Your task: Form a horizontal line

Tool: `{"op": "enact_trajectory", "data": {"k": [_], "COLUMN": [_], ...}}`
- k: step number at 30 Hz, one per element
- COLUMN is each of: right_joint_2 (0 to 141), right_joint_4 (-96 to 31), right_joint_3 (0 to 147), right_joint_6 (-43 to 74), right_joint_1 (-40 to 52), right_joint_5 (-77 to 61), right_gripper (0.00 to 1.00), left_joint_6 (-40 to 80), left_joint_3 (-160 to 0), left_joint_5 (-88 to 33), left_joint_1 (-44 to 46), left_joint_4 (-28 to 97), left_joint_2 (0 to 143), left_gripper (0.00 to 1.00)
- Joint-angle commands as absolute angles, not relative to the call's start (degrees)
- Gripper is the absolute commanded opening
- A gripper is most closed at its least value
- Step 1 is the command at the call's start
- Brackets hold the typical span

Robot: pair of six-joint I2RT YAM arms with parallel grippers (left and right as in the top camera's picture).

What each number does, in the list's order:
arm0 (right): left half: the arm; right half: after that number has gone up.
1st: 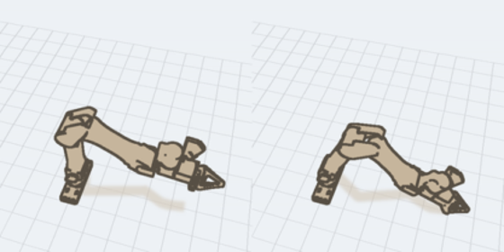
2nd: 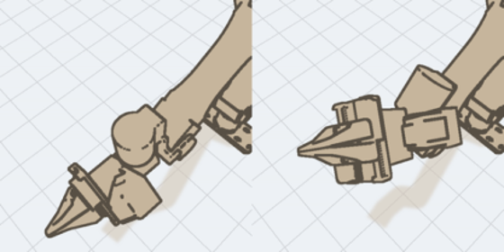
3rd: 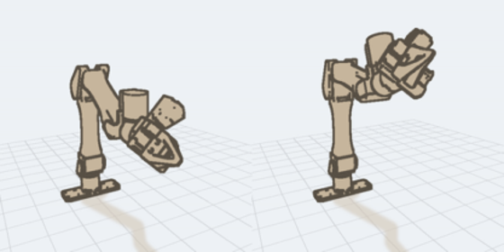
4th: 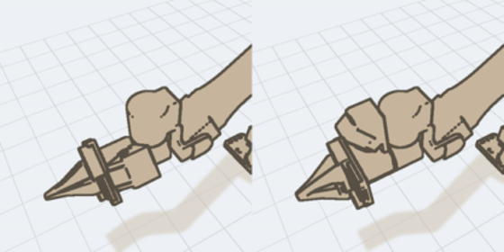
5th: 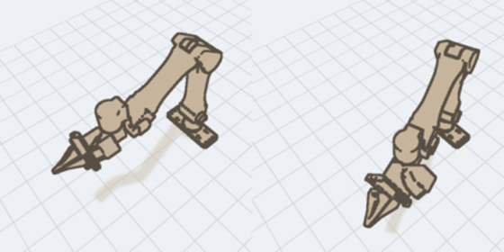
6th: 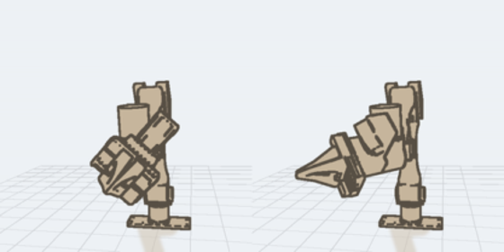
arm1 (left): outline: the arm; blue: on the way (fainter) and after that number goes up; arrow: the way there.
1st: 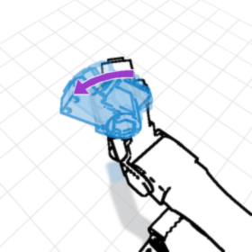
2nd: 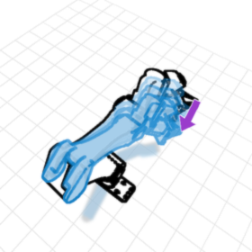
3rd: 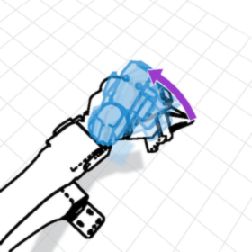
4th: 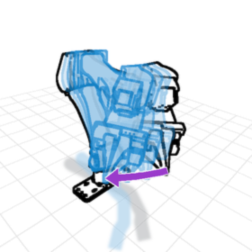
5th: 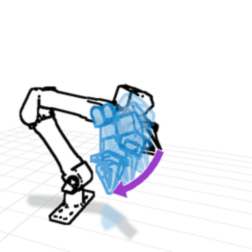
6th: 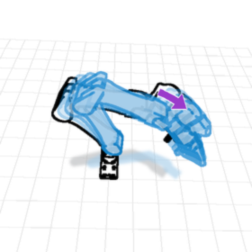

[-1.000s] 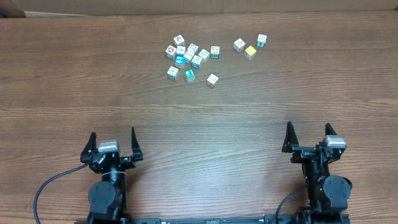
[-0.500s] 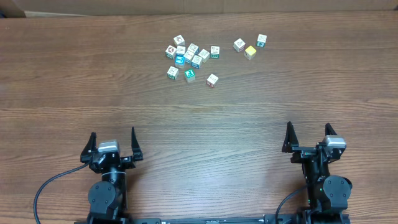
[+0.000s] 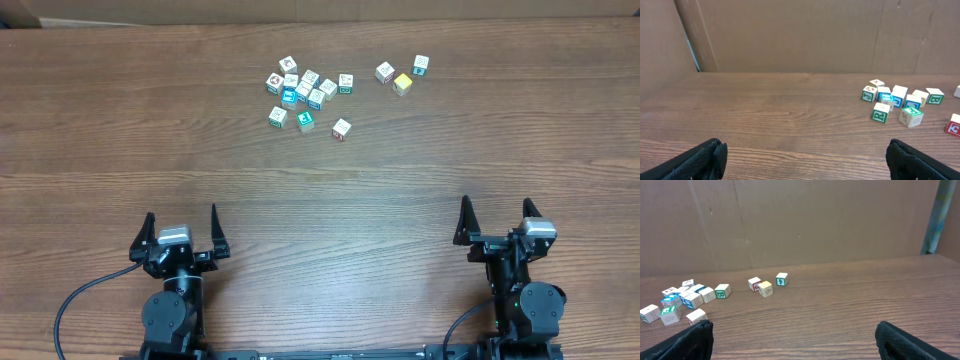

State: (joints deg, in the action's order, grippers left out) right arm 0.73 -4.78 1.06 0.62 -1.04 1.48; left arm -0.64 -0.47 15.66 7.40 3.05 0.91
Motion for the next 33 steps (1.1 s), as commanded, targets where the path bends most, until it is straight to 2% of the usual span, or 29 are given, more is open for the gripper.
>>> {"op": "enact_trajectory", "data": {"k": [1, 11, 13, 18, 21, 26, 33], "right_joint_2": [0.2, 0.2, 0.2, 0.2, 0.2, 0.2, 0.2], "right_joint_4": [-4.7, -4.7, -4.7, -4.7, -4.7, -4.7, -4.7], "right_joint_3": [0.4, 0.4, 0.4, 0.4, 0.4, 0.4, 0.4], "right_joint_6": [0.4, 0.4, 0.4, 0.4, 0.4, 0.4, 0.4], "right_joint_1": [-1.2, -1.2, -1.2, -1.2, -1.2, -1.2, -1.2], "right_joint_5": [1.2, 1.2, 1.2, 1.2, 1.2, 1.2, 1.2], "right_gripper": [1.00, 1.00, 1.00, 1.00, 1.00, 1.00, 1.00], "left_joint_6": [-1.8, -1.8, -1.9, -5.6, -5.6, -6.5, -7.8], "left_joint_3": [-0.3, -0.3, -0.4, -2.9, -6.9, -17.9, -33.4], "left_joint_5": [15.7, 15.6, 14.2, 1.0, -1.4, -1.3, -1.1], "left_joint_1": [7.6, 7.6, 7.5, 7.5, 7.5, 7.5, 7.5], "left_joint_4": [3.0, 0.8, -3.2, -16.8, -21.3, -20.0, -12.1], "left_joint_2": [0.3, 0.3, 0.3, 0.3, 0.3, 0.3, 2.5], "left_gripper": [1.00, 1.00, 1.00, 0.99, 1.00, 1.00, 1.00]}}
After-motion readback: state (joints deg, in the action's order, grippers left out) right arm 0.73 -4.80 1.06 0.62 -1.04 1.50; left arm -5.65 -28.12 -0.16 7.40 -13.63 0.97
